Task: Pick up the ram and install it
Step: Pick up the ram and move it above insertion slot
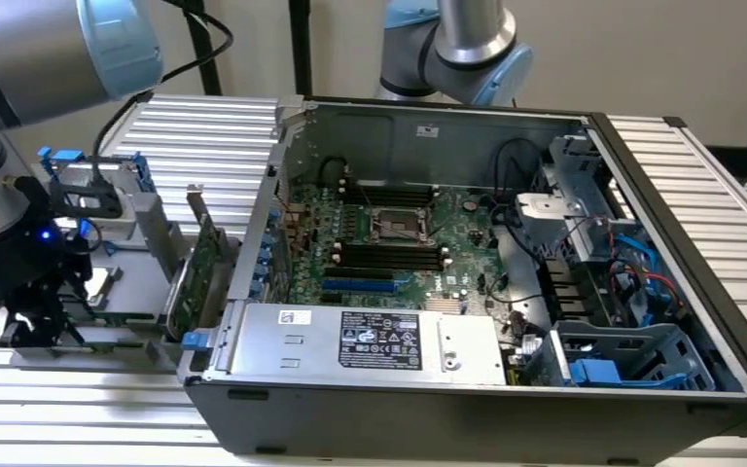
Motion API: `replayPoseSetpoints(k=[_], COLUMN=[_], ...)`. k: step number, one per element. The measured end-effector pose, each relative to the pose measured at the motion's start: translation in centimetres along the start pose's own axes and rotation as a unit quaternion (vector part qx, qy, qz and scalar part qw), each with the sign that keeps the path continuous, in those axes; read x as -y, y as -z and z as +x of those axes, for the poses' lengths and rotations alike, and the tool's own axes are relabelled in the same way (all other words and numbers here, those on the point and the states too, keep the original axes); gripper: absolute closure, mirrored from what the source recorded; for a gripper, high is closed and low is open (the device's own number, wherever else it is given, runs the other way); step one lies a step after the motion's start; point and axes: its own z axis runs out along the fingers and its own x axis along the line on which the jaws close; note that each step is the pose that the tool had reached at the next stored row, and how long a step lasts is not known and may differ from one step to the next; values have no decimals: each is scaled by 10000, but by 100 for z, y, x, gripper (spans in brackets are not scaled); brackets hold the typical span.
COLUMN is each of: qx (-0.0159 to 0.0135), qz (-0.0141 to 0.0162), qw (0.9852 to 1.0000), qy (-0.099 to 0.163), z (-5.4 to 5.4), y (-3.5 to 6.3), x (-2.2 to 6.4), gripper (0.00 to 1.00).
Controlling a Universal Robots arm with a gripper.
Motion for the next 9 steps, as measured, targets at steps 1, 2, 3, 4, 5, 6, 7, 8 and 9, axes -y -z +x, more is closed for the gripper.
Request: replayPoseSetpoints(k=[1,2,3,4,5,6,7,8,9], qx=[0,0,0,0,0,0,0,0,0], qz=[1,0,0,0,0,0,0,0,0], qw=[10000,10000,10000,10000,10000,10000,10000,10000,10000], qy=[0,0,0,0,0,0,0,0,0], z=[3,5,8,10,12,14,16,18,19], y=[-19,-36,-56,-73,-92,-109,-127,-146,-165], x=[2,4,5,7,8,9,10,11,12], gripper=[0,0,0,0,0,0,0,0,0])
